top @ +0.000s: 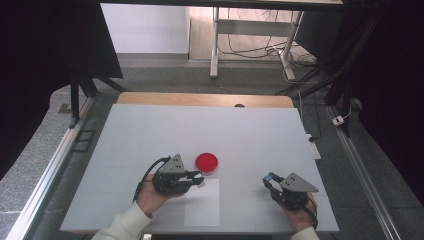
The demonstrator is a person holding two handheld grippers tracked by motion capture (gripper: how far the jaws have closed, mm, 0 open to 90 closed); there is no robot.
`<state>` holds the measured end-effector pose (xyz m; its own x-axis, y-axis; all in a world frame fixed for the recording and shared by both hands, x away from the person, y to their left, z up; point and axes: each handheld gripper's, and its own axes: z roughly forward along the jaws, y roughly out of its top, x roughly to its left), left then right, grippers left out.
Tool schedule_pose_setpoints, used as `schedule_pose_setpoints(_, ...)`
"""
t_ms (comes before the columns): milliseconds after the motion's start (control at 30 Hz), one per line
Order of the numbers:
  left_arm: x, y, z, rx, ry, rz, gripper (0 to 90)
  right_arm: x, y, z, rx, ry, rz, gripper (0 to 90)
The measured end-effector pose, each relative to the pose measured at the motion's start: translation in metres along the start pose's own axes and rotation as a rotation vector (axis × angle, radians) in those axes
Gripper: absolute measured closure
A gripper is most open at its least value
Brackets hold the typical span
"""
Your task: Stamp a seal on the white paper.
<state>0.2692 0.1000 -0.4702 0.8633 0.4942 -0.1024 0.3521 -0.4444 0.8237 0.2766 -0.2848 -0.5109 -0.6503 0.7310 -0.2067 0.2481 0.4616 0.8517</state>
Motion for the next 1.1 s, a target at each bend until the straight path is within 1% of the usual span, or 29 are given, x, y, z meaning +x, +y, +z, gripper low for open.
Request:
schedule_pose_setpoints(133,-0.003,-0.003,0.0,0.004,-0.009,0.003,75.4,0.0,0.0,0.0,0.001,0.0,0.0,65.0)
schedule_pose_setpoints(333,-0.005,-0.008,0.005,0.021,-0.016,-0.004,75.4,0.001,0.0,0.0,0.004,-0.001,-0.002,65.0)
schedule_pose_setpoints(633,-0.007,-0.012,0.013,0.041,-0.014,-0.005,75.4,0.001,0.0,0.001,0.004,0.001,-0.002,65.0)
schedule_pose_setpoints(800,-0.008,-0.014,0.017,0.046,-0.008,0.005,75.5,0.001,0.0,0.001,0.004,0.001,-0.001,65.0)
schedule_pose_setpoints(1033,-0.007,-0.017,0.024,0.073,0.0,0.03,75.5,0.002,0.0,0.001,0.008,-0.003,-0.005,65.0)
schedule_pose_setpoints(1100,-0.007,-0.018,0.026,0.075,-0.004,0.037,75.5,0.002,0.0,0.002,0.006,0.004,-0.005,65.0)
